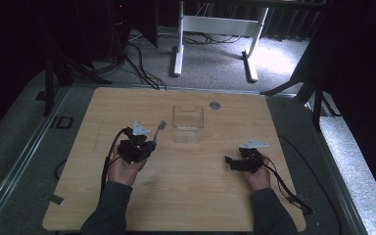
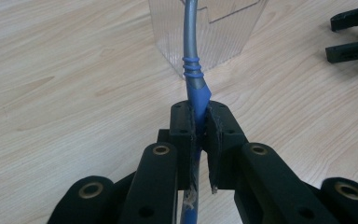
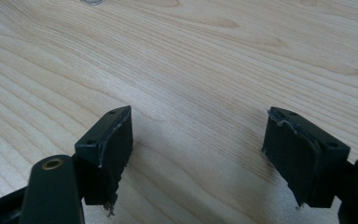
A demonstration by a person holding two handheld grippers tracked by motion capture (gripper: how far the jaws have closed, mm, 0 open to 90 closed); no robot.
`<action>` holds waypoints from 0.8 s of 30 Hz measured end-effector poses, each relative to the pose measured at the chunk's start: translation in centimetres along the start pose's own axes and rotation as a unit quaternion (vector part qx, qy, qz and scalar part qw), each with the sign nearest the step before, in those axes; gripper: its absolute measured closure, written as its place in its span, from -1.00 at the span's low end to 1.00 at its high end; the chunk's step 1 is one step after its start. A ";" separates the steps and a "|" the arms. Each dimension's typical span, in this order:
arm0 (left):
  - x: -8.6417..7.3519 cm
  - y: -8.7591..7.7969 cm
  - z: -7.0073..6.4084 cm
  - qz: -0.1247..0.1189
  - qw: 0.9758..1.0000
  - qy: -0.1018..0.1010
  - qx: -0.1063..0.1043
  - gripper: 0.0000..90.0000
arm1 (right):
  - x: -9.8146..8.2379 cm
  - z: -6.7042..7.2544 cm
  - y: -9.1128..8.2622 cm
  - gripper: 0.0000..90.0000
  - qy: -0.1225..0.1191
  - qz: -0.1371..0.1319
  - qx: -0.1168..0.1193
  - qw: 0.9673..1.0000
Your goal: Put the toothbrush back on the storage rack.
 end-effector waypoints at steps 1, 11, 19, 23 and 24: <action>0.1 0.0 0.0 -0.003 1.000 0.000 -0.001 0.82 | 0.0 0.0 0.0 -0.48 0.000 0.000 0.000 1.000; 0.7 -0.4 -0.2 -0.028 1.000 0.007 0.001 0.82 | 0.0 0.0 0.0 -0.48 0.000 0.000 0.000 1.000; 0.9 -0.6 -0.2 -0.040 0.999 0.010 0.005 0.82 | 0.0 0.0 0.0 -0.48 0.000 0.000 0.000 1.000; 1.1 -0.8 -0.2 -0.050 0.999 0.011 0.005 0.82 | 0.0 0.0 0.0 -0.48 0.000 0.000 0.000 1.000; 1.2 -0.8 -0.2 -0.052 0.999 0.012 0.005 0.82 | 0.0 0.0 0.0 -0.48 0.000 0.000 0.000 1.000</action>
Point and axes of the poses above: each handheld gripper's, and its own axes: y roughly forward along the jaws, x roughly out of its top, z roughly to its left, the point moved 10 cm from there along y, roughly forward along the jaws, and after that the axes turned 8 degrees about -x, right-handed, at the moved point
